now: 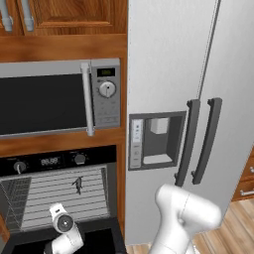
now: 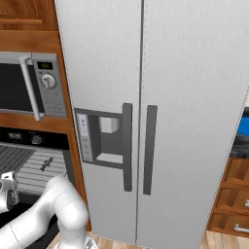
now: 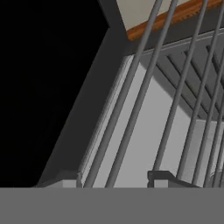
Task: Take the fish from the oven and place it on the plate on the counter.
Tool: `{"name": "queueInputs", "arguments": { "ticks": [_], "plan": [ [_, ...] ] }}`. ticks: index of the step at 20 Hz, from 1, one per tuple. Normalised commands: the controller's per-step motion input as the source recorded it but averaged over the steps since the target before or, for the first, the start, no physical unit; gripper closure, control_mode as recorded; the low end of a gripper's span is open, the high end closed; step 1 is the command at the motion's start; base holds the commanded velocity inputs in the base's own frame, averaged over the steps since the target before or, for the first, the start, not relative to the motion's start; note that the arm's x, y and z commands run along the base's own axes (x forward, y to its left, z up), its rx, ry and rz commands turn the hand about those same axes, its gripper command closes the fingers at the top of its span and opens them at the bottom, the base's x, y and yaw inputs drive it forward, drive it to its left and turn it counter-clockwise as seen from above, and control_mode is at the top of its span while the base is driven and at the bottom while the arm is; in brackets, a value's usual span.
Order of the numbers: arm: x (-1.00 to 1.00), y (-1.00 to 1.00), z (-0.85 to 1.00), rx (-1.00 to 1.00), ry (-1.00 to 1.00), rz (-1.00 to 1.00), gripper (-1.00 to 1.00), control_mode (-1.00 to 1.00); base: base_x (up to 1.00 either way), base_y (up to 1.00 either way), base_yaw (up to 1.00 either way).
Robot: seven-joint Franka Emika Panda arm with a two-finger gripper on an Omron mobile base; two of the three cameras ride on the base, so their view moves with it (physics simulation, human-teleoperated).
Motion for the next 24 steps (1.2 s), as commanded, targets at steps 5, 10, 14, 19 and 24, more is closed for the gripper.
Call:
{"name": "queueInputs", "arguments": {
  "ticks": [5, 10, 14, 19, 24],
  "plan": [
    [-0.84, 0.00, -0.39, 0.04, 0.02, 0.00, 1.00, -1.00, 0.00, 0.00, 0.00],
    [-1.00, 0.00, -0.35, 0.06, 0.00, 0.00, 1.00, -1.00, 0.00, 0.00, 0.00],
    [-0.99, 0.00, -0.28, 0.06, 0.00, 0.00, 1.00, -1.00, 0.00, 0.00, 0.00],
    [-0.98, 0.00, -0.22, 0.04, 0.00, 0.00, 1.00, -1.00, 0.00, 0.00, 0.00],
    [-0.61, 0.00, 0.30, 0.05, -0.02, 0.00, 1.00, -1.00, 0.00, 0.00, 0.00]
  ]
}}
